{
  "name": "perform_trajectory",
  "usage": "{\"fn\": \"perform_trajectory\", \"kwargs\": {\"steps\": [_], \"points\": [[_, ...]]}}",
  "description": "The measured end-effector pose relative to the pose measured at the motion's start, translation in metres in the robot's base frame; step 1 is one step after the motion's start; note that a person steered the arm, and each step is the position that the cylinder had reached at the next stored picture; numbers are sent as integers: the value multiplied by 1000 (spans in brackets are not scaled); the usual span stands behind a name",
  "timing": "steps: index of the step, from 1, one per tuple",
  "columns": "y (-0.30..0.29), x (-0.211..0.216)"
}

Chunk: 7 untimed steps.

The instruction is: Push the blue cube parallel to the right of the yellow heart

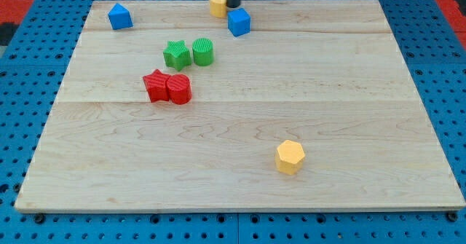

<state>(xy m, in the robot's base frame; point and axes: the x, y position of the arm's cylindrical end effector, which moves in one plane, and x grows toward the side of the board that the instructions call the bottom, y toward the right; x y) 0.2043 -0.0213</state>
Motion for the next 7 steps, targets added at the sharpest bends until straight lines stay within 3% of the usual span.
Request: {"fn": "perform_trajectory", "kwargs": {"steps": [2, 3, 4, 6, 7], "points": [[-26, 37], [4, 71], [22, 12], [31, 36], [78, 58]]}}
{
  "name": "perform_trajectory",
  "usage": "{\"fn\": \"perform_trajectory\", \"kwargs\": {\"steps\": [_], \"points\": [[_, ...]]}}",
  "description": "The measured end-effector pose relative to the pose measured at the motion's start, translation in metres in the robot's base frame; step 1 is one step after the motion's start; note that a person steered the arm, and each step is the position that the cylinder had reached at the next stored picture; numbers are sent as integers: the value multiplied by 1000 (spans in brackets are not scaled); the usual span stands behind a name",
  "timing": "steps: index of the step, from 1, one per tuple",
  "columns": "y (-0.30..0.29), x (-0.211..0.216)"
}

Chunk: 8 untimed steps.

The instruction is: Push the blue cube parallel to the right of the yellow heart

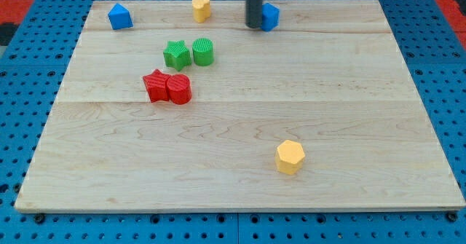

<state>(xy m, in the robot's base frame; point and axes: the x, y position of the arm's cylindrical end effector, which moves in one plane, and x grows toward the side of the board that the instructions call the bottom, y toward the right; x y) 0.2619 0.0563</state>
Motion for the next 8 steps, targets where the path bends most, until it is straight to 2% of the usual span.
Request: {"fn": "perform_trajectory", "kwargs": {"steps": [3, 5, 7, 8], "points": [[9, -66], [48, -41], [26, -39], [50, -25]]}}
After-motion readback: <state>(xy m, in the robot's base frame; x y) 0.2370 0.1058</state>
